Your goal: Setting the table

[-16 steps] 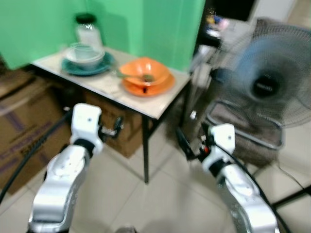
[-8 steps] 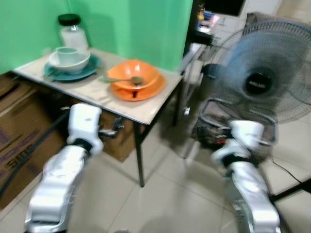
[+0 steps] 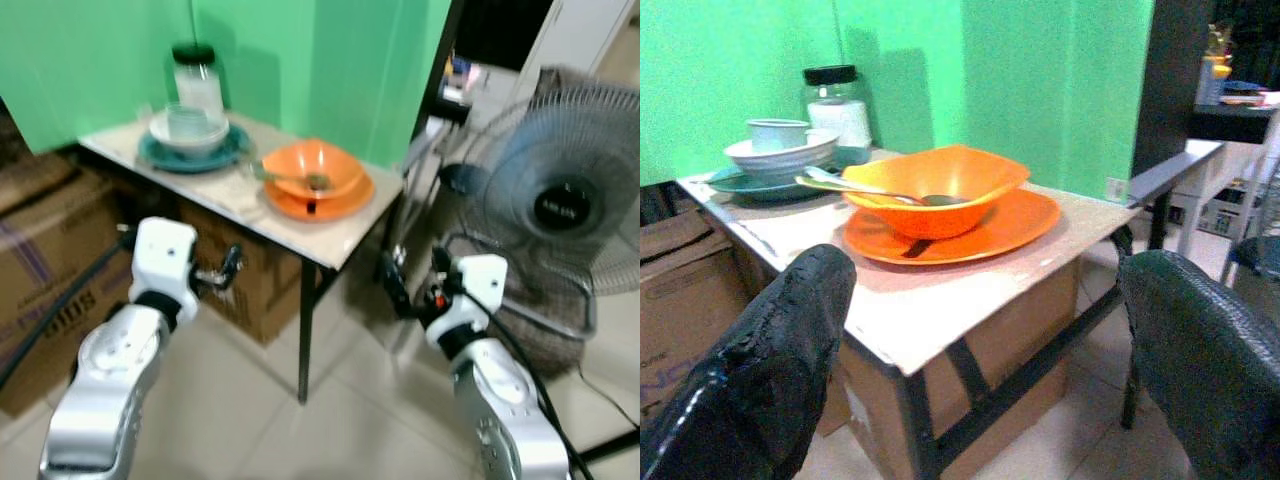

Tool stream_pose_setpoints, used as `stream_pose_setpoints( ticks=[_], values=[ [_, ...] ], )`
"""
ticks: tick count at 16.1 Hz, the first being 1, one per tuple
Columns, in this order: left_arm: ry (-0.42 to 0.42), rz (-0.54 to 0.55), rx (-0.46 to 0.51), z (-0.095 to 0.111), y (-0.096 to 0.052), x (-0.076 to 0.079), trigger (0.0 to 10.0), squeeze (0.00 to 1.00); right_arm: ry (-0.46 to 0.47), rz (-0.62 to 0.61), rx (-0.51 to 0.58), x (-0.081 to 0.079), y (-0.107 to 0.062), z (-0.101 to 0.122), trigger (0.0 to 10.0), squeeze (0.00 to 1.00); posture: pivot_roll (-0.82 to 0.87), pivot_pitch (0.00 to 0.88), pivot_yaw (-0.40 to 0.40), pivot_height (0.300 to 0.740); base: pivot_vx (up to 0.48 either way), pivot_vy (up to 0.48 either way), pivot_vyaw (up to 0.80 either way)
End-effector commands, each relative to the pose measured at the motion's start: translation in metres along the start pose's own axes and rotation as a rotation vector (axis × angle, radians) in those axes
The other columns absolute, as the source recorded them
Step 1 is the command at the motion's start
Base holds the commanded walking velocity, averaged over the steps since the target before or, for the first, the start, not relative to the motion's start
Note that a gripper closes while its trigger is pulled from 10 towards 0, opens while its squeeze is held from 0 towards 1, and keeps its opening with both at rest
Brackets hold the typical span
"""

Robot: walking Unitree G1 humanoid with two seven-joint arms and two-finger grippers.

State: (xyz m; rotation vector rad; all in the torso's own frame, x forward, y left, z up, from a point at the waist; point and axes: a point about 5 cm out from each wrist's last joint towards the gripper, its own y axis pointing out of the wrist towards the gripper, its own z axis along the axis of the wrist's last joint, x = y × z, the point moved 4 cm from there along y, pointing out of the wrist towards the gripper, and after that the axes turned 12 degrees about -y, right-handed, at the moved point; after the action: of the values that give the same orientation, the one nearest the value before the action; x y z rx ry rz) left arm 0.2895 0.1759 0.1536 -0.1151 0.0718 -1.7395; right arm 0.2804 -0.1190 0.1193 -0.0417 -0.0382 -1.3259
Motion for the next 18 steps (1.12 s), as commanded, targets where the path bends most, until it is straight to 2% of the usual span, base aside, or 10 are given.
stream_pose_setpoints(
  ticks=[1, 3, 4, 6, 8, 13, 18],
  values=[
    [-0.003, -0.04, 0.009, 0.0033, 0.0016, 0.0112, 10.0, 1.0, 0.018, -0.039, -0.002, 0.0106, -0.0035, -0.0009, 10.0, 0.0, 0.09, 0.0, -0.033, 0.74, 0.251, 0.0, 0.0],
    [-0.003, -0.042, 0.007, 0.0035, 0.0009, 0.0116, 10.0, 1.0, -0.016, -0.07, -0.017, 0.0143, -0.0026, -0.0018, 10.0, 0.0, 0.09, 0.0, -0.034, 0.74, 0.249, 0.0, 0.0],
    [-0.005, -0.041, 0.007, 0.0039, 0.0009, 0.0116, 10.0, 1.0, 0.047, -0.034, -0.019, 0.0107, -0.0017, -0.0022, 10.0, 0.0, 0.09, 0.0, -0.035, 0.74, 0.247, 0.0, 0.0],
    [-0.018, -0.039, 0.006, 0.0035, 0.0013, 0.0112, 10.0, 1.0, 0.007, -0.046, -0.034, 0.012, -0.0019, -0.004, 10.0, 0.0, 0.09, 0.0, -0.039, 0.74, 0.262, 0.0, 0.0],
    [-0.023, -0.038, 0.005, 0.0028, 0.0016, 0.0118, 10.0, 1.0, 0.004, -0.05, -0.019, 0.0119, -0.002, -0.002, 10.0, 0.0, 0.09, 0.0, -0.04, 0.74, 0.274, 0.0, 0.0],
    [-0.018, -0.035, 0.011, 0.0055, 0.0028, 0.0105, 10.0, 1.0, 0.075, -0.007, -0.012, 0.0062, -0.0025, -0.0011, 10.0, 0.0, 0.09, 0.0, -0.041, 0.74, 0.272, 0.0, 0.0],
    [-0.018, -0.04, 0.015, 0.0072, 0.0051, 0.0128, 10.0, 1.0, 0.063, -0.007, -0.011, 0.0065, -0.0002, -0.0011, 10.0, 0.0, 0.09, 0.0, -0.042, 0.74, 0.274, 0.0, 0.0]
  ],
)
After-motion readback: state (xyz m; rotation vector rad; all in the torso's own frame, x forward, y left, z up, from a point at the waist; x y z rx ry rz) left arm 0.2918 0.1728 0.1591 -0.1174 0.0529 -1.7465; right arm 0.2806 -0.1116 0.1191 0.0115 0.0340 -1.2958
